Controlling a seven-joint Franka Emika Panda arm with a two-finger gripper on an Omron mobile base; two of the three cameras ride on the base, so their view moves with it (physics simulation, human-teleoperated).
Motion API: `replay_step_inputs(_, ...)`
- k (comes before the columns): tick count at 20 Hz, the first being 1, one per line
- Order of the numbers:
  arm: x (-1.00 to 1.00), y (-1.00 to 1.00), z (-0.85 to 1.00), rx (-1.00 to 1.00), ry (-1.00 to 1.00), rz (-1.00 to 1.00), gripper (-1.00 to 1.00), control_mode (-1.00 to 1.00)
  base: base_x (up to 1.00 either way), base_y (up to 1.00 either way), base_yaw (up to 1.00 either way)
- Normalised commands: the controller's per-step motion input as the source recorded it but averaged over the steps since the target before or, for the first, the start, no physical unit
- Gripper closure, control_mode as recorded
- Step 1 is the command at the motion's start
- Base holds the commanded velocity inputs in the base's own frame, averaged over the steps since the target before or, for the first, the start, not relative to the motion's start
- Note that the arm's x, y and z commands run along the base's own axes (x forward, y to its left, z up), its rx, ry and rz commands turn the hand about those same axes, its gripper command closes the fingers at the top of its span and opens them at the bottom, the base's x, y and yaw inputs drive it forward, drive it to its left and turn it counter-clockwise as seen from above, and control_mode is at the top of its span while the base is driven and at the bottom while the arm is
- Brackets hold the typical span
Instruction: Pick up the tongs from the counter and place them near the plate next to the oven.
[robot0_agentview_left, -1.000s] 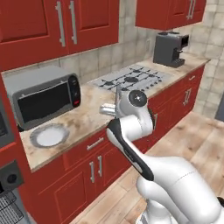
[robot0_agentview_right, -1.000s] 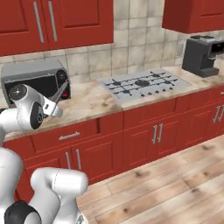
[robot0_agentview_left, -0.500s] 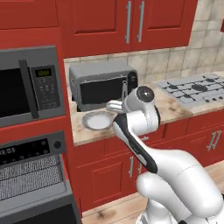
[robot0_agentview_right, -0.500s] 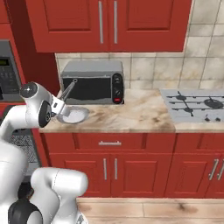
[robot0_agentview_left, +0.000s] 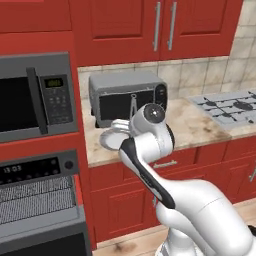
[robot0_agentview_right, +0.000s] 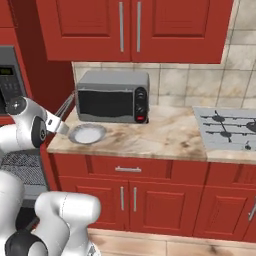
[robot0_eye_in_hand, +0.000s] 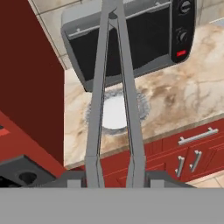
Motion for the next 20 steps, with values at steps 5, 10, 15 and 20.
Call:
replay_step_inputs(5,0.00,0.00,0.00,0.00,0.00,0.00,1.00,1.00,0.12,-0.97,0.16)
replay_step_inputs(10,0.00,0.00,0.00,0.00,0.00,0.00,1.00,1.00,0.32,-0.62,0.09)
replay_step_inputs(15,0.00,0.00,0.00,0.00,0.00,0.00,1.00,1.00,0.69,-0.41,0.04)
replay_step_inputs(20,0.00,0.00,0.00,0.00,0.00,0.00,1.00,1.00,0.46,0.14,0.01)
